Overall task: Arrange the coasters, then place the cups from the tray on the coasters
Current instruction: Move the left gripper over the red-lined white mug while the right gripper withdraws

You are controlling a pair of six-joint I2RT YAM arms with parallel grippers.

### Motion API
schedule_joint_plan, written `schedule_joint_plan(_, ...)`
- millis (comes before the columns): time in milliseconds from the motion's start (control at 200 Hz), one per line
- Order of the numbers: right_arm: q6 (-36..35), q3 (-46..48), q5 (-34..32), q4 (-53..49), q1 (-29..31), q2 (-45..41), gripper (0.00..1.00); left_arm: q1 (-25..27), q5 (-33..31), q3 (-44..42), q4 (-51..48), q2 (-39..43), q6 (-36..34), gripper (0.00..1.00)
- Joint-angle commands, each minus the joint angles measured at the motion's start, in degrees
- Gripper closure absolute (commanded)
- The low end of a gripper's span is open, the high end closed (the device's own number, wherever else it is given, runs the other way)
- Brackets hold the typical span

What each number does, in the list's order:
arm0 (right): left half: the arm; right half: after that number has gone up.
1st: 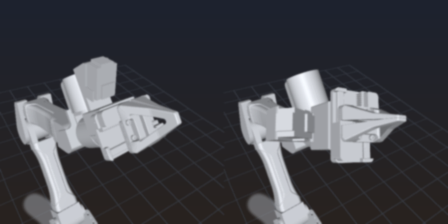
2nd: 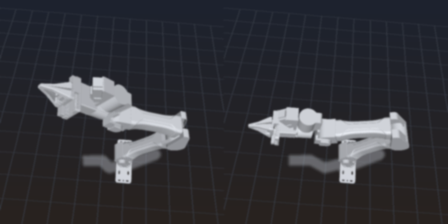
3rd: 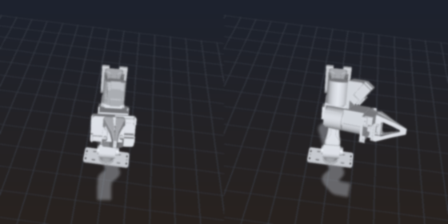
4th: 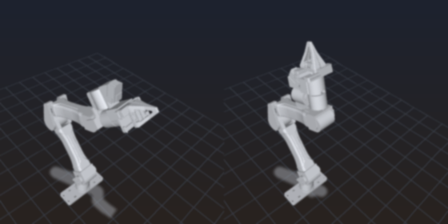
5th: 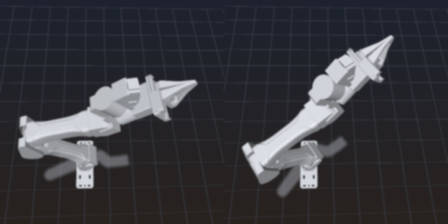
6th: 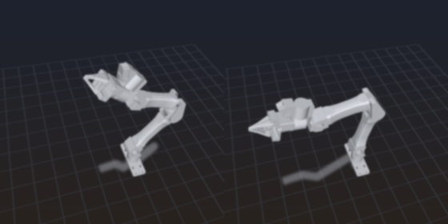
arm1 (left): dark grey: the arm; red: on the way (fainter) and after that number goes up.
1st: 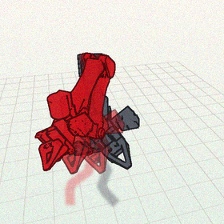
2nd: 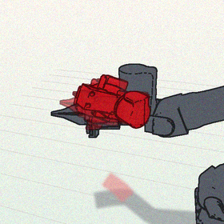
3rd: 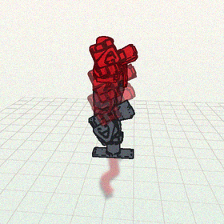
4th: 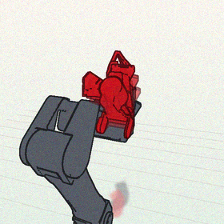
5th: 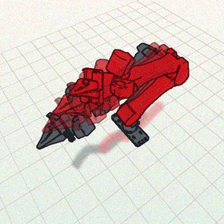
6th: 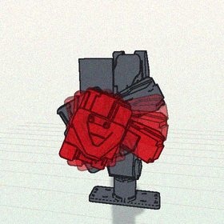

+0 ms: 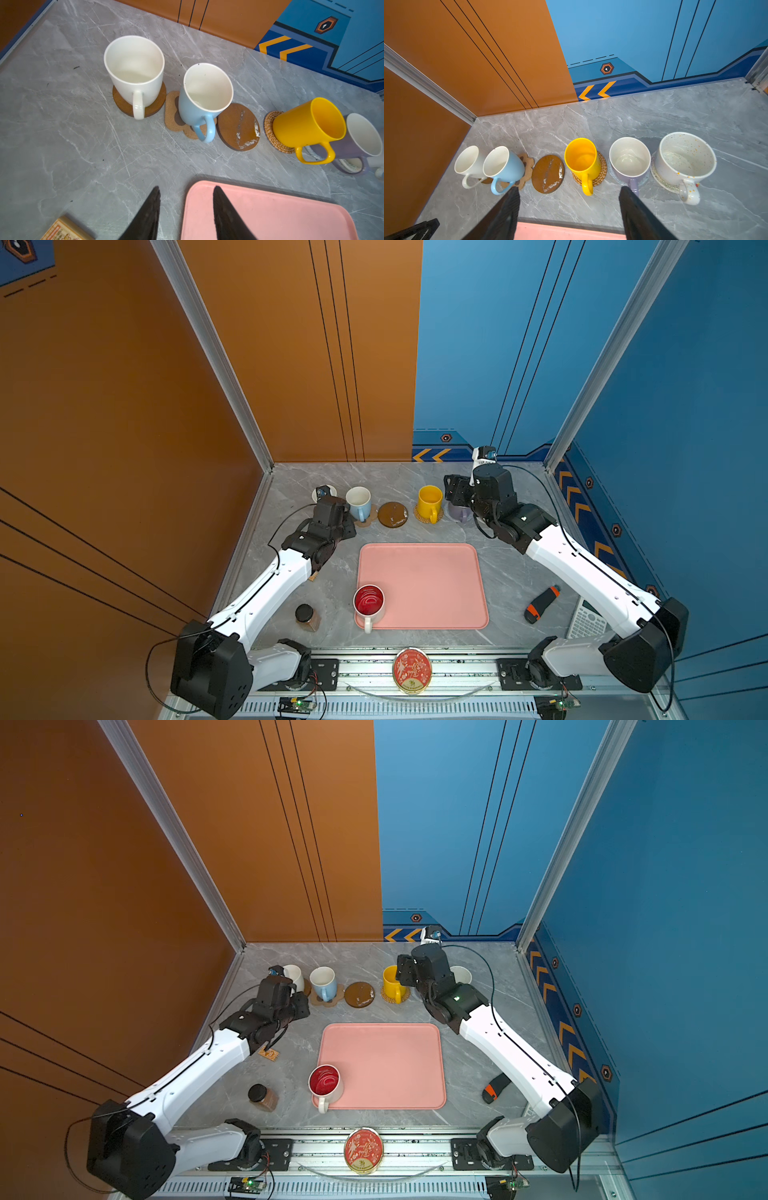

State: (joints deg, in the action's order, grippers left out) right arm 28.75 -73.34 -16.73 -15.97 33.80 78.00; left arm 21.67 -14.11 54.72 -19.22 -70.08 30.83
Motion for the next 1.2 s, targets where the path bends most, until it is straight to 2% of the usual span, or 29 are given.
schedule_joint_plan(0,4.49,5.32,-0.05,3.67,-0.48,1.11,0.26,1.72,-0.46,3.46,-4.12,-0.35,-1.83,0.56)
schedule_joint_plan(185,5.78,8.43,3.27,4.29,-1.72,1.84,0.25,5.22,0.7,10.92,-12.72,-2.05,-3.96,0.56)
schedule_joint_plan(305,5.84,11.11,4.39,7.3,-2.79,1.73,0.24,10.06,-0.6,15.44,-20.85,-2.99,-4.62,0.55)
schedule_joint_plan(511,7.19,12.77,8.81,9.22,-6.12,3.48,0.25,17.76,-2.87,18.16,-32.42,-2.82,-2.96,0.53)
schedule_joint_plan(696,8.77,14.55,11.62,12.0,-7.77,4.44,0.26,23.94,-3.76,18.34,-41.71,-1.45,1.77,0.5)
schedule_joint_plan(931,9.93,15.33,15.22,14.94,-8.66,6.4,0.27,32.35,-4.83,15.54,-51.17,0.2,12.17,0.46)
schedule_joint_plan(1197,10.69,15.02,17.25,16.31,-9.02,8.86,0.28,40.45,-3.75,11.36,-53.68,2.36,20.61,0.42)
